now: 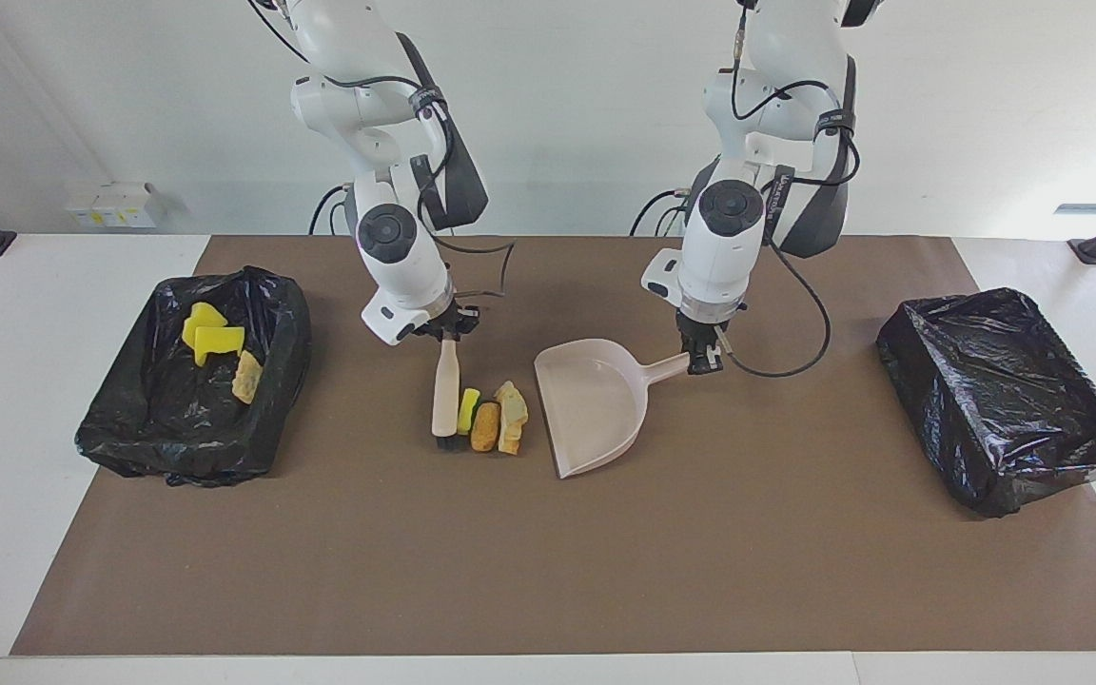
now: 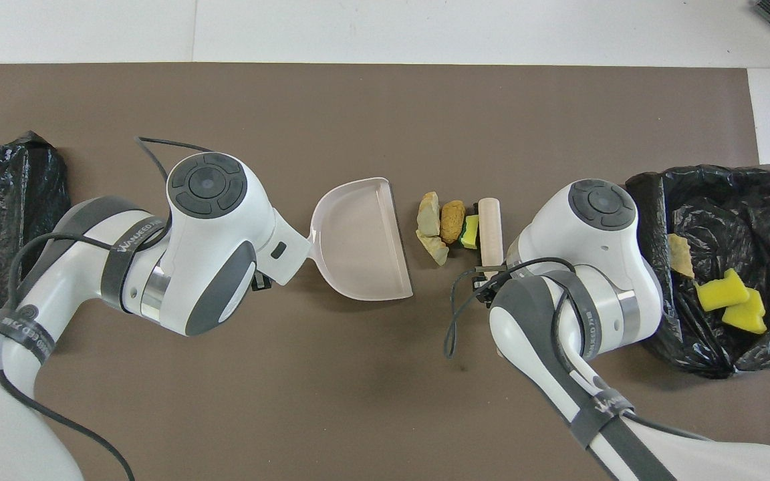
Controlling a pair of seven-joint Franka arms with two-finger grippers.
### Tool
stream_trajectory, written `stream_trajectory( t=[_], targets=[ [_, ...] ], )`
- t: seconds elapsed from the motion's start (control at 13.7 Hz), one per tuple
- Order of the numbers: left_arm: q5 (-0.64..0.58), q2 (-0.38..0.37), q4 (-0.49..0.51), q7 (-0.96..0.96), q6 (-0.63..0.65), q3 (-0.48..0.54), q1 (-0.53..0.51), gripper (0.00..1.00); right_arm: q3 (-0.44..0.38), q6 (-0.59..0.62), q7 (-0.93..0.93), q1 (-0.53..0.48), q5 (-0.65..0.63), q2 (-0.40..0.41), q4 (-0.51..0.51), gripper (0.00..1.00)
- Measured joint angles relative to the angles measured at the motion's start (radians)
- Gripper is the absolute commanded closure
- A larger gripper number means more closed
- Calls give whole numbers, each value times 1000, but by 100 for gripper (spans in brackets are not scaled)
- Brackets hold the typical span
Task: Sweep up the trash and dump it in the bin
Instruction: 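Hold the dustpan by the crusts while the right gripper sweeps them in, then sweep the remaining crusts into the dustpan with the brush in the right gripper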
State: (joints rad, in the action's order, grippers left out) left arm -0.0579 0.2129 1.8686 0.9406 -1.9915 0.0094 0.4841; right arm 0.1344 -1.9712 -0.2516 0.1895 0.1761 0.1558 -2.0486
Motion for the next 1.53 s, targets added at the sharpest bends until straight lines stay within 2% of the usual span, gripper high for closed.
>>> stream_trajectory(
  t=[0.29, 0.44, 0.88, 1.02, 1.17, 1.31, 1.53],
  targets=[
    [0, 6, 13, -14, -27, 0, 14, 100, 0, -9, 195, 1, 237, 0, 4, 100],
    [0, 7, 24, -25, -45, 0, 21, 100, 3, -9, 234, 4, 309, 1, 11, 100],
    [0, 8, 64, -28, -142, 0, 33, 100, 5, 42, 207, 40, 358, -21, 93, 100],
    [0, 11, 68, -28, -166, -2, 36, 100, 2, 117, 157, 39, 297, -53, 111, 100],
    [0, 15, 79, -28, -199, -2, 36, 100, 2, 173, 125, 39, 89, -83, 98, 100],
    [0, 16, 82, -28, -204, -2, 36, 100, 1, 187, 123, 38, -12, -100, 58, 100],
    [0, 16, 83, -28, -204, -1, 35, 100, 1, 165, 123, 39, -116, -73, -5, 100]
  ],
)
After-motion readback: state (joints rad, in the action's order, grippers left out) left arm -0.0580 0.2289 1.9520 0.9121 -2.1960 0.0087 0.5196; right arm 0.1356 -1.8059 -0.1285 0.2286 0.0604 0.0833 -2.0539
